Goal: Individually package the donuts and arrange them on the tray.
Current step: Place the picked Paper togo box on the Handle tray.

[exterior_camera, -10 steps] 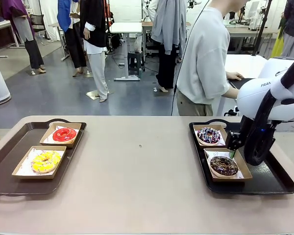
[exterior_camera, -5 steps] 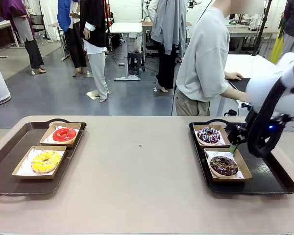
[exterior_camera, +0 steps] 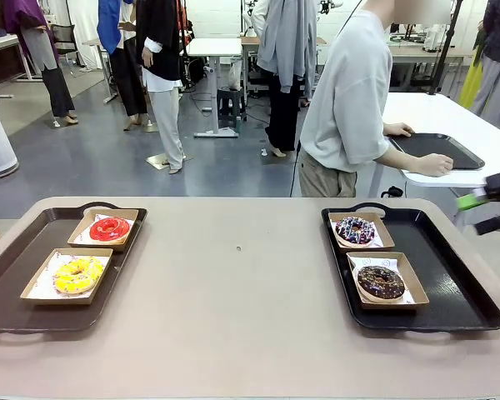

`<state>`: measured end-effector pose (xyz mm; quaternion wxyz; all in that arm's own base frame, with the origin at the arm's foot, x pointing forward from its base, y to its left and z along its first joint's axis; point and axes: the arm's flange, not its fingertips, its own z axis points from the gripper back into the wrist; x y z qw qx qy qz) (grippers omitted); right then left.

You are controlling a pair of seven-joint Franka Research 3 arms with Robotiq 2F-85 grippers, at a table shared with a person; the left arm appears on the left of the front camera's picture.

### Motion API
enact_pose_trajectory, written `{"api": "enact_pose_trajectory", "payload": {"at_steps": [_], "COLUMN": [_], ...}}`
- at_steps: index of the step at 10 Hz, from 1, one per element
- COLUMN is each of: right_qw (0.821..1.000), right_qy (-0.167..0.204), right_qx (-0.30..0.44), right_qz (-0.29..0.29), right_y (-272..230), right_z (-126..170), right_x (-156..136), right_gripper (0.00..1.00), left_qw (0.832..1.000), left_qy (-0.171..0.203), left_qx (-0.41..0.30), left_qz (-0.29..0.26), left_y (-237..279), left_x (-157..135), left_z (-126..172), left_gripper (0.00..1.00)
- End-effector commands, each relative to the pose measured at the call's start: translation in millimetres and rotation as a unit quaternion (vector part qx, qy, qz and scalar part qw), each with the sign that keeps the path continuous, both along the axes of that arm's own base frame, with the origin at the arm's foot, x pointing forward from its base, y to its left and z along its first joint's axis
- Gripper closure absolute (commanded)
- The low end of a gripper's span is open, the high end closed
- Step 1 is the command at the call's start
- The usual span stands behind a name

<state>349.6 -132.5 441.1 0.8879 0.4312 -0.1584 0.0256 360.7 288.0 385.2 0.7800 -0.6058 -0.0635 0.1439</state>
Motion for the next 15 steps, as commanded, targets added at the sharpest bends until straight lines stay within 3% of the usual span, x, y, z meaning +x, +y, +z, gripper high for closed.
{"api": "enact_pose_trajectory", "payload": {"at_steps": [1,3,6,9,11,15], "right_qw": [0.994,0.982,0.973,0.970,0.970,0.970], "right_qy": [-0.006,-0.010,-0.015,-0.036,-0.017,-0.017], "right_qx": [0.113,0.187,0.228,0.231,0.234,0.234], "right_qz": [0.005,-0.012,-0.030,-0.063,-0.058,-0.058], "right_y": [-54,-100,-129,-131,-133,-133], "right_z": [-32,-62,-89,-94,-97,-97], "right_x": [-4,-15,-19,-26,-27,-27], "right_gripper": [0.00,0.00,0.00,0.00,0.00,0.00], "left_qw": [1.000,1.000,1.000,1.000,1.000,1.000], "left_qy": [0.007,0.007,0.007,0.007,0.007,0.007], "left_qx": [-0.005,-0.005,-0.005,-0.005,-0.005,-0.005], "left_qz": [-0.001,-0.001,-0.001,-0.001,-0.001,-0.001], "left_y": [0,0,0,0,0,0], "left_x": [-1,-1,-1,-1,-1,-1], "left_z": [5,5,5,5,5,5], "left_gripper": [0.00,0.00,0.00,0.00,0.00,0.00]}}
